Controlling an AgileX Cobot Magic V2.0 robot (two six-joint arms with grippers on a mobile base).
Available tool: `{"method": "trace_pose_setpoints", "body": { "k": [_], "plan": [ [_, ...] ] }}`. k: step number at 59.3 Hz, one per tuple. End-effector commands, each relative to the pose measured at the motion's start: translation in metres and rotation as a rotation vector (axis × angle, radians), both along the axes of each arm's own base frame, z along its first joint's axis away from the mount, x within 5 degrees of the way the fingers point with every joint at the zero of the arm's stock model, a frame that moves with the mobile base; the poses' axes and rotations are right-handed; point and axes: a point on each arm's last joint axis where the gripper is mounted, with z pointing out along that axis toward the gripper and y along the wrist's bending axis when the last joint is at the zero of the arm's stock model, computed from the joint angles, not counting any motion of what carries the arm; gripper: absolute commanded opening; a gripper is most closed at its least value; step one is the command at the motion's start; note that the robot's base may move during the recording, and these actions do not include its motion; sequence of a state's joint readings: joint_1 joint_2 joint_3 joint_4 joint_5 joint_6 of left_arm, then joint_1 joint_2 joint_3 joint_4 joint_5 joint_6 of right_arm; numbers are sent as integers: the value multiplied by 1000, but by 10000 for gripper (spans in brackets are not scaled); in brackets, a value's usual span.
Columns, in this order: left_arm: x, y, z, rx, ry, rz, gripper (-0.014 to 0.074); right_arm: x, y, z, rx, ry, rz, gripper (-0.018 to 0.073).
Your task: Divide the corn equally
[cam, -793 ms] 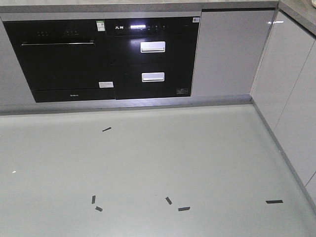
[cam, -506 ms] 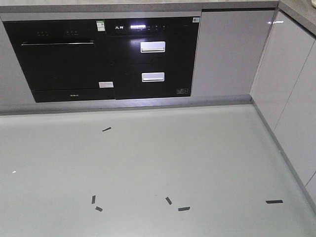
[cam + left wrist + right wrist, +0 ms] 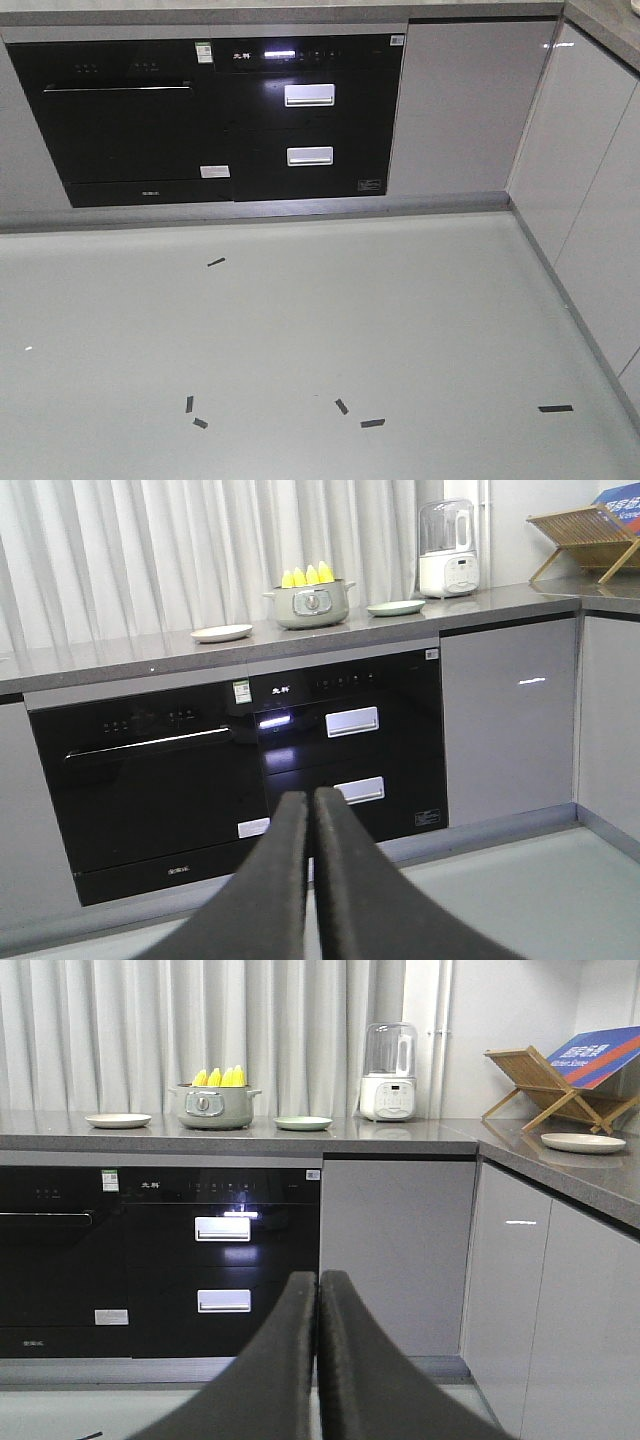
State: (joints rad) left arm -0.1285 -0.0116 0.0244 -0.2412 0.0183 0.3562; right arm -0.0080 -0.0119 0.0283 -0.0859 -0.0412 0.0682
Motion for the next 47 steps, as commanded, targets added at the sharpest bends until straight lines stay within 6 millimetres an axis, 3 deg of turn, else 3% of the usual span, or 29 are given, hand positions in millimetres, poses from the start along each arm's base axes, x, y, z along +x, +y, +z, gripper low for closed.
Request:
{"method": "trace_pose_setpoints", "body": {
  "k": [1,47],
  "plan": [
    [-1,2,3,-24,-72,18,-6,-1,1,3,-11,-69,6,-3],
    [-1,2,3,-24,-72,18,-6,-1,1,3,-11,-69,6,-3]
  ]
}}
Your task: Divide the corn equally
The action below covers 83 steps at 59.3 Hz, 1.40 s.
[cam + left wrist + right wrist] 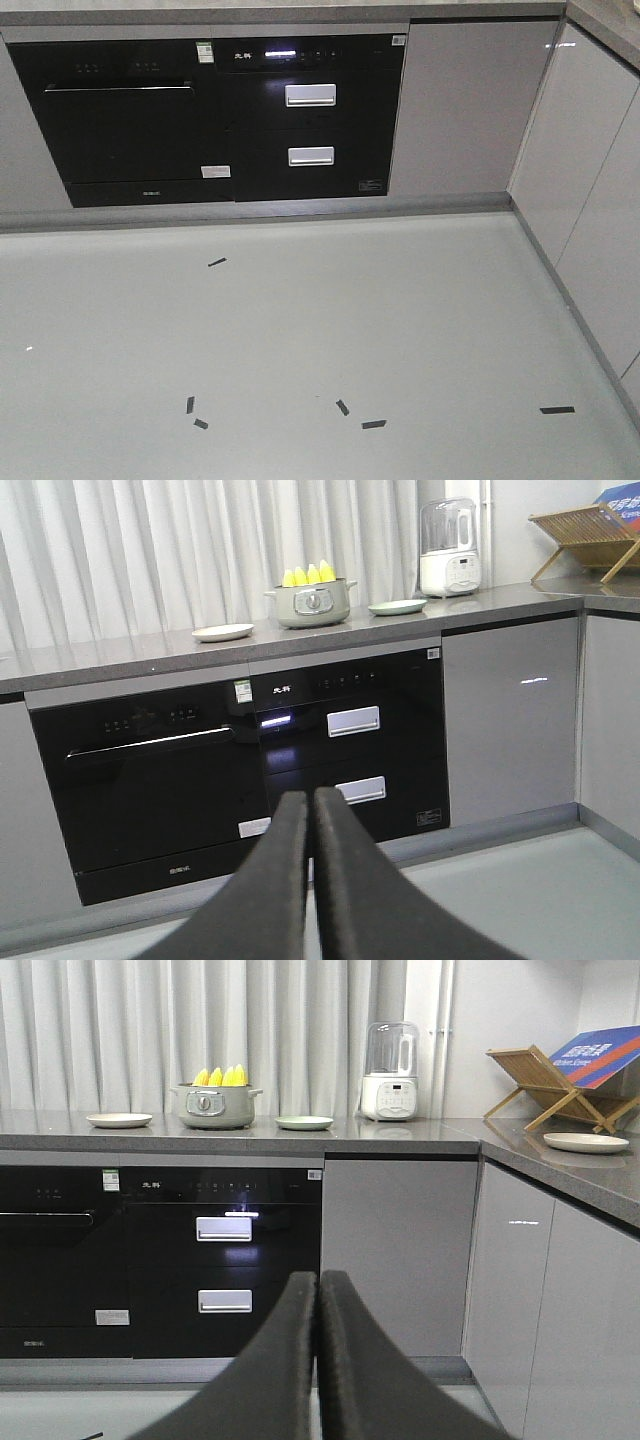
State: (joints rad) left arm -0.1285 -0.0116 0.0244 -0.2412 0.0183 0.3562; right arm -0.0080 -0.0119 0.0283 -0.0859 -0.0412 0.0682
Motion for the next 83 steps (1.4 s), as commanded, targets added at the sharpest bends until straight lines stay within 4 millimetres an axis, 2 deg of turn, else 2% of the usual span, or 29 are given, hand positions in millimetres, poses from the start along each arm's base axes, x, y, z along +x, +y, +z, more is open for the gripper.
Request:
{"method": "trace_pose_setpoints", "body": {
  "k": [1,83],
  "plan": [
    [-1,2,3,-24,-72,18,-6,-1,1,3,-11,-69,6,-3],
    [-1,2,3,-24,-72,18,-6,-1,1,3,-11,-69,6,-3]
  ]
}}
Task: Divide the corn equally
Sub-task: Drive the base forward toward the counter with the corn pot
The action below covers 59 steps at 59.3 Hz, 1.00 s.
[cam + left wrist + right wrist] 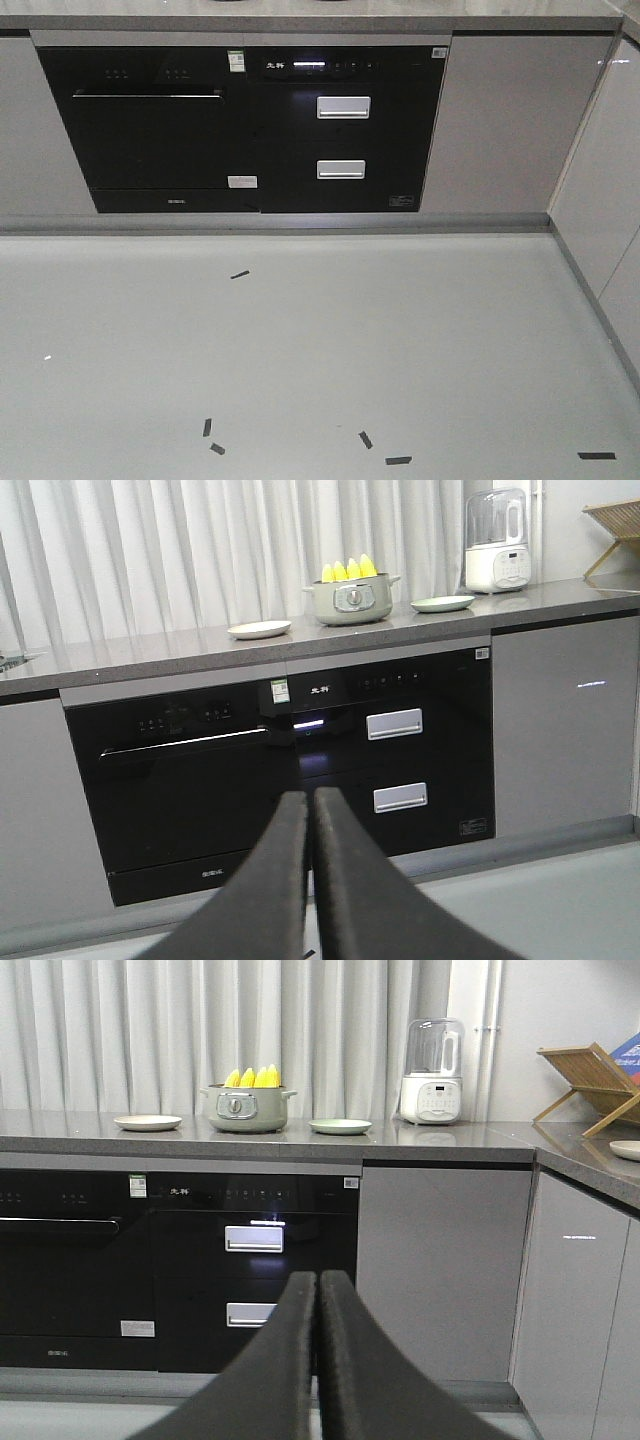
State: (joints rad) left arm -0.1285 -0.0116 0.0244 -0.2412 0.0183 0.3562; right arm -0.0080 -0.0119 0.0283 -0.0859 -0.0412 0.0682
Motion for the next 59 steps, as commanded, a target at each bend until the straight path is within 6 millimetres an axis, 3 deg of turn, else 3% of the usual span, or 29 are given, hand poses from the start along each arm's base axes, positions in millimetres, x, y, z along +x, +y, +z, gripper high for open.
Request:
{"method": "trace_pose_setpoints", "body": {
  "k": [1,59],
  "plan": [
    [-1,2,3,-24,-72,18,-6,-1,1,3,-11,-69,6,-3],
    [-1,2,3,-24,-72,18,-6,-1,1,3,-11,-69,6,-3]
  ]
}}
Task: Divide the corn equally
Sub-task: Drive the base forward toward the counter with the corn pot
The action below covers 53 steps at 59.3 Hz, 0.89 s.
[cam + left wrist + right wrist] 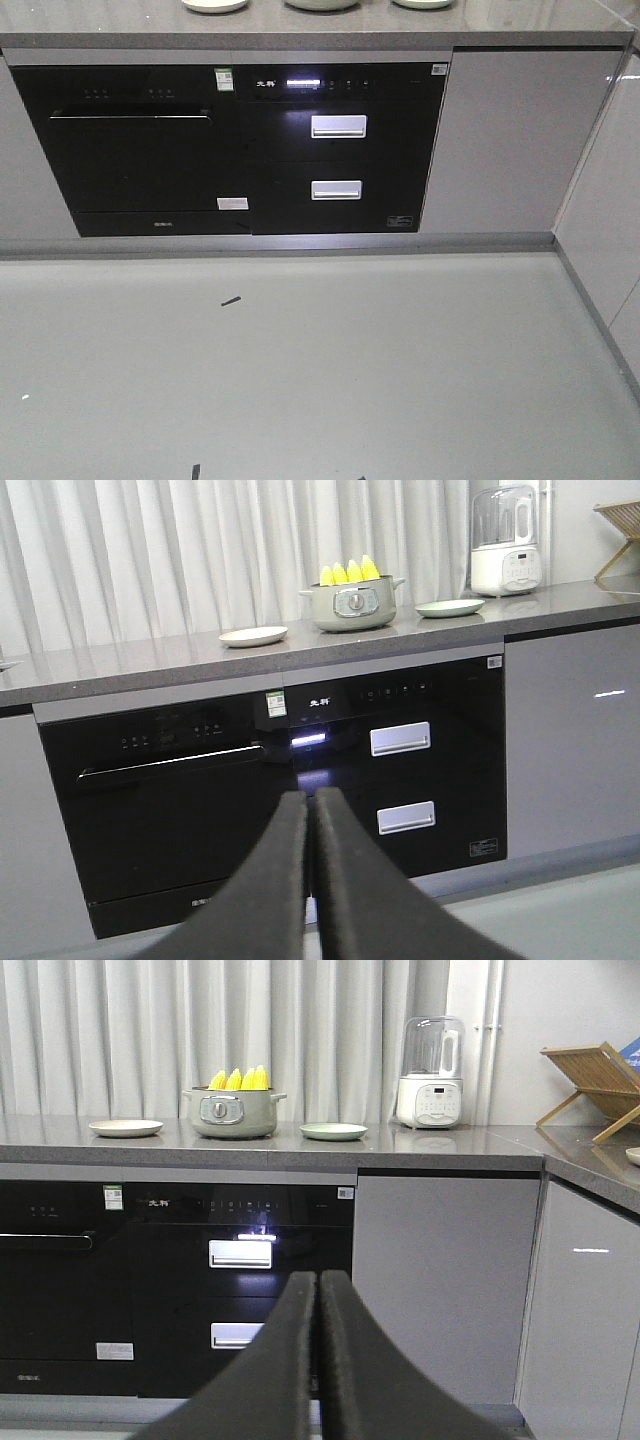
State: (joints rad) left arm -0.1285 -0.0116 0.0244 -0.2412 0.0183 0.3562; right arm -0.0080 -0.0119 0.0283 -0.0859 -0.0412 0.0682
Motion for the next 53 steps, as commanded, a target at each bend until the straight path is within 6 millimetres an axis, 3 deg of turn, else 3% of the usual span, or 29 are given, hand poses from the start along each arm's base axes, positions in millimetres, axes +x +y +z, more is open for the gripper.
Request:
{"method": "trace_pose_setpoints", "body": {
  "k": [1,53],
  "plan": [
    [-1,2,3,-24,-72,18,-6,-1,1,3,-11,-69,6,-3],
    [-1,2,3,-24,-72,18,-6,-1,1,3,-11,-69,6,-3]
  ]
}}
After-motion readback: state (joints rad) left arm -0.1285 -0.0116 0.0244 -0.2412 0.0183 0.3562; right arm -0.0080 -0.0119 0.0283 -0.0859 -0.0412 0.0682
